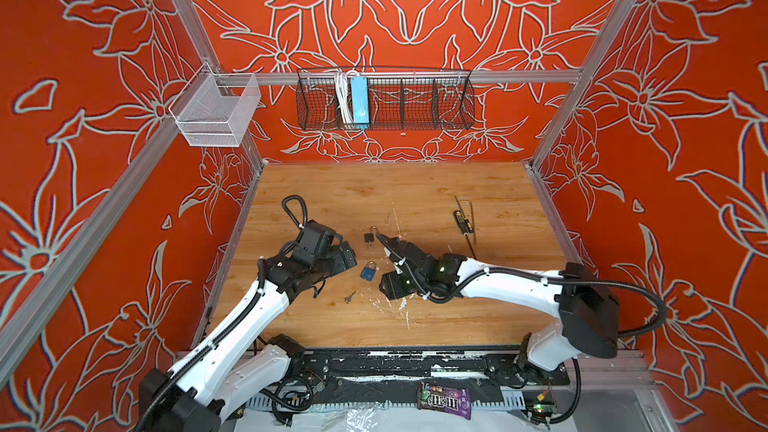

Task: Unlock with the key
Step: 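Move the right gripper down over the loose silver key near the blue padlock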

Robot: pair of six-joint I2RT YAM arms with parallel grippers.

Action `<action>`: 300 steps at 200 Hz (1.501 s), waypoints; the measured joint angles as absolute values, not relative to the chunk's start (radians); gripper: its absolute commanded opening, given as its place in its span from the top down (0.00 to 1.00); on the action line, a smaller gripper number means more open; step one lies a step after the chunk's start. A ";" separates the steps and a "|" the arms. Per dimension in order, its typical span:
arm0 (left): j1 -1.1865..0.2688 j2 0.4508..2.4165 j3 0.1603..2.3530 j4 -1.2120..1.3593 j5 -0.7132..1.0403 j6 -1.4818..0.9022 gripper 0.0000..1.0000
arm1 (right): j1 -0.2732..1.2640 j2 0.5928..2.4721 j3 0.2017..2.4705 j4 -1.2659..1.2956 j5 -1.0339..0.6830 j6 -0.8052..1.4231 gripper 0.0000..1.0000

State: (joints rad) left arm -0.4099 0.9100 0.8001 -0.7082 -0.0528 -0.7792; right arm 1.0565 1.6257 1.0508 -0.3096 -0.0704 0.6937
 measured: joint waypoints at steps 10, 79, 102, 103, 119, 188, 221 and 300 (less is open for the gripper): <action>-0.408 0.870 0.786 -0.726 -0.065 -0.795 0.02 | 1.068 1.671 1.071 -0.302 -0.069 0.692 0.38; -0.399 0.661 0.717 -0.830 -0.149 -0.889 0.02 | 1.130 1.855 1.244 -0.298 -0.051 0.655 0.38; -0.398 0.606 0.714 -0.862 -0.177 -0.918 0.02 | 1.156 1.903 1.293 -0.289 -0.053 0.633 0.41; -0.398 0.604 0.714 -0.862 -0.178 -0.918 0.02 | 1.158 1.906 1.296 -0.289 -0.053 0.631 0.41; -0.398 0.575 0.714 -0.886 -0.198 -0.934 0.02 | 1.174 1.934 1.329 -0.292 -0.051 0.609 0.42; -0.398 0.506 0.714 -0.960 -0.253 -0.976 0.02 | 1.195 1.994 1.381 -0.294 -0.052 0.548 0.52; -0.398 0.505 0.714 -0.973 -0.261 -0.985 0.02 | 1.202 2.032 1.409 -0.295 -0.049 0.536 0.59; -0.398 0.451 0.714 -1.011 -0.277 -1.005 0.02 | 1.213 2.087 1.463 -0.305 -0.033 0.508 0.71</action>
